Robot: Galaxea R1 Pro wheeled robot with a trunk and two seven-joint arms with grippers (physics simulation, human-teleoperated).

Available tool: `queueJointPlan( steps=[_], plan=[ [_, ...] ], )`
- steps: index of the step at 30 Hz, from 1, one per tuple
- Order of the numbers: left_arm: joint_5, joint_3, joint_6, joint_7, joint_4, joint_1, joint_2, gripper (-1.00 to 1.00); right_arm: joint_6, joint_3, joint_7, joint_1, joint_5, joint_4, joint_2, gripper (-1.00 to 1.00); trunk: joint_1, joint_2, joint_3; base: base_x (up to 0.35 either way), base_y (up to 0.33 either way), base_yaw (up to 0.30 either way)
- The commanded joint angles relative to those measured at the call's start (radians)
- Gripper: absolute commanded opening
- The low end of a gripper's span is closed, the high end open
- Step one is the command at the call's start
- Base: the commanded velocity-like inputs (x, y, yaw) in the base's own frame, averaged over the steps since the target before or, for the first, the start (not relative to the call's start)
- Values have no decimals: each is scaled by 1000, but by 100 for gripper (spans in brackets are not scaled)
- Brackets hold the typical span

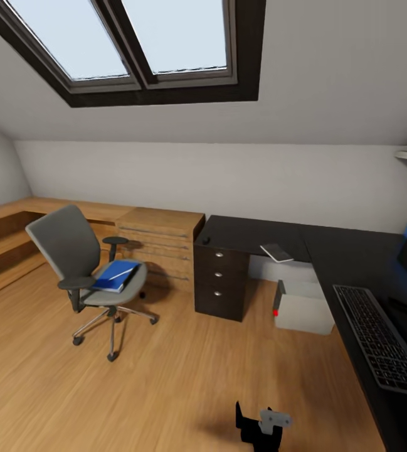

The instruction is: In the bedroom, organize the workspace by keeping the computer under the desk, ensuring the monitor is on the desk, placing the keyboard on the desk next to the monitor, placing the mouse on the desk next to the keyboard, moving the folder from the swivel chair onto the desk next to the mouse, stacking the notebook on top of the folder with the pen on top of the notebook, and positioning the swivel chair next to the desk.

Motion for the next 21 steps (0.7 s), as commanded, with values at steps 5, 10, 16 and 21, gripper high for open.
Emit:
queueJointPlan(
  steps=[5, 10, 16, 21],
  plan=[
    [11, -4, 0, 3, -124, -1, 4, 100, -9, 8, -4, -2, -7, -29, -3, 100, 1, -1, -1, 321, 0, 0],
    [9, -3, 79, 2, -292, -1, 4, 100, 48, 8, -105, -5, -1, -265, -11, 100, 1, -1, -1, 321, 0, 0],
    [9, 80, 459, 68, -663, -3, 5, 100, 521, 9, -234, -94, 91, -561, -10, 100, 1, -1, -1, 322, 0, 0],
    [12, 141, 622, 89, -809, -72, 2, 100, 930, 6, -256, -264, 118, -653, -10, 100, 1, -1, -1, 326, 0, 0]
  ],
)
